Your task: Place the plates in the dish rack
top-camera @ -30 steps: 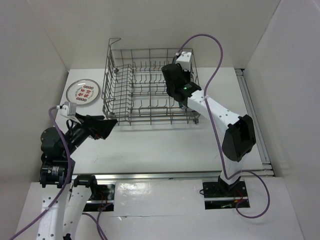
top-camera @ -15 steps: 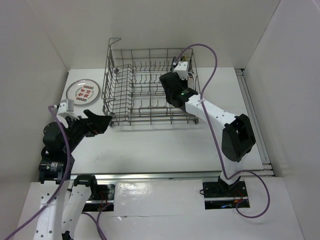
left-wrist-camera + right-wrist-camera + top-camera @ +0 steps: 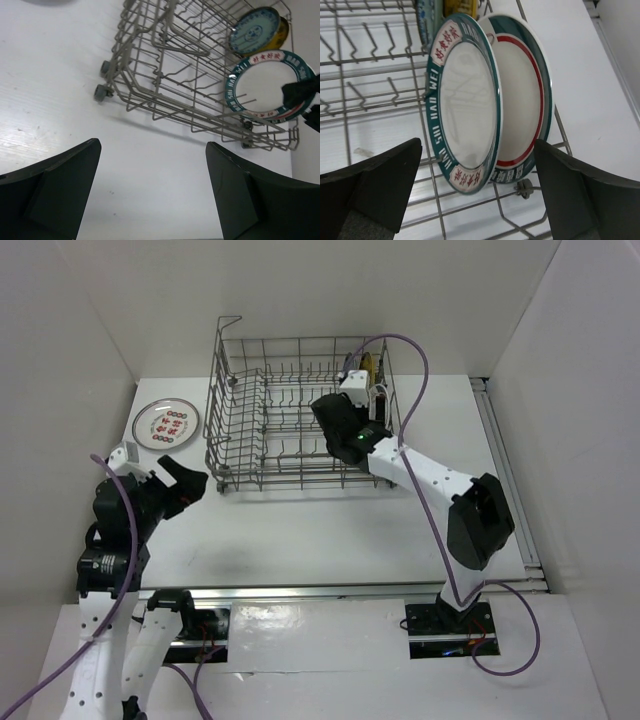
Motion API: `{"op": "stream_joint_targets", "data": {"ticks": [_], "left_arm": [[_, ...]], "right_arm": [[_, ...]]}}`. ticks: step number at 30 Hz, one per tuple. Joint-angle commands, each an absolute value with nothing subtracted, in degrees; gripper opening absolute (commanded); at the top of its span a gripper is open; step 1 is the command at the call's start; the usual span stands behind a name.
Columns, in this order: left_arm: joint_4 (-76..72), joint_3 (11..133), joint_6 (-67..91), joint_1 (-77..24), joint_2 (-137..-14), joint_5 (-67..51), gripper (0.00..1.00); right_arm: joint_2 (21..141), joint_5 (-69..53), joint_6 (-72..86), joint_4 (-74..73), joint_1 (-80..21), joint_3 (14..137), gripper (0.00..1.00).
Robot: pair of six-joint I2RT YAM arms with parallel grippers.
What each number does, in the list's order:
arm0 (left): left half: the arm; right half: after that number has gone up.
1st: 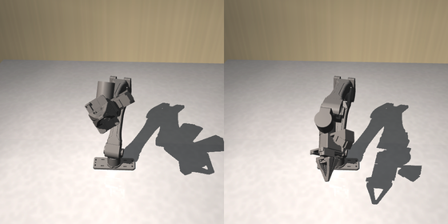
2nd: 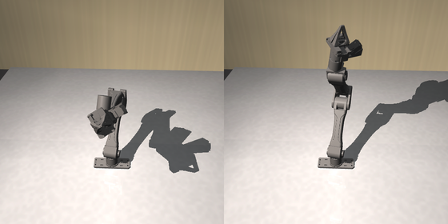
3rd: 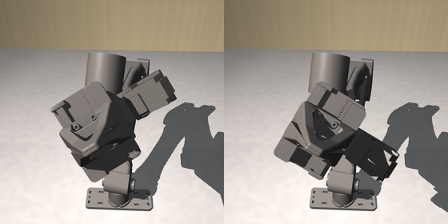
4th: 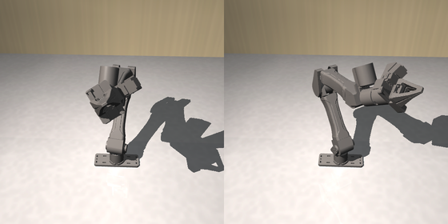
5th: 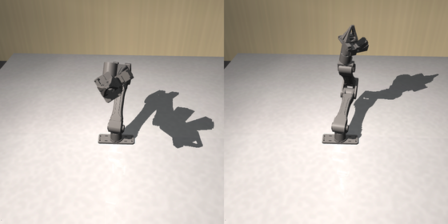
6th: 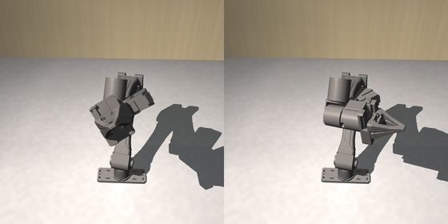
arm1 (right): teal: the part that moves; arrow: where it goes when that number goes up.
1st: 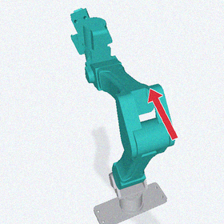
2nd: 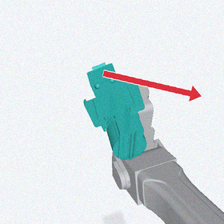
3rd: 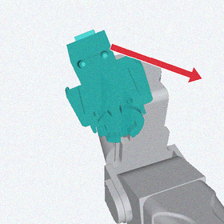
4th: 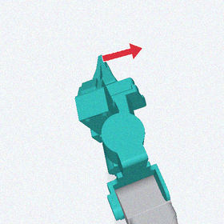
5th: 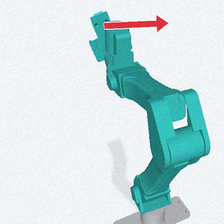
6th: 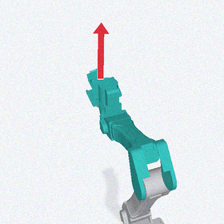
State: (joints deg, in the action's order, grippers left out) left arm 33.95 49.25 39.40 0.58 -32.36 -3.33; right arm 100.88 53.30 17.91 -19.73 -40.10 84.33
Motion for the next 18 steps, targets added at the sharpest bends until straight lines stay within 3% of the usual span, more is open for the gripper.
{"op": "stream_joint_targets", "data": {"ticks": [1, 11, 18], "left_arm": [[36.04, 52.03, 41.22, 0.44, -30.77, 3.33, 1.0], [41.84, 48.08, 50.26, 0.44, -29.36, 22.49, 1.0], [33.24, 42.11, 60.1, 2.98, -32.34, 16.01, 1.0]], "right_arm": [[94.31, 58.52, 16.09, -19.42, -44.54, 88.32, 1.0], [82.28, 72.59, -3.74, -8.98, -63.6, 91.59, 1.0], [76.39, 77.61, -9.67, -5.7, -74.6, 89.92, 1.0]]}}
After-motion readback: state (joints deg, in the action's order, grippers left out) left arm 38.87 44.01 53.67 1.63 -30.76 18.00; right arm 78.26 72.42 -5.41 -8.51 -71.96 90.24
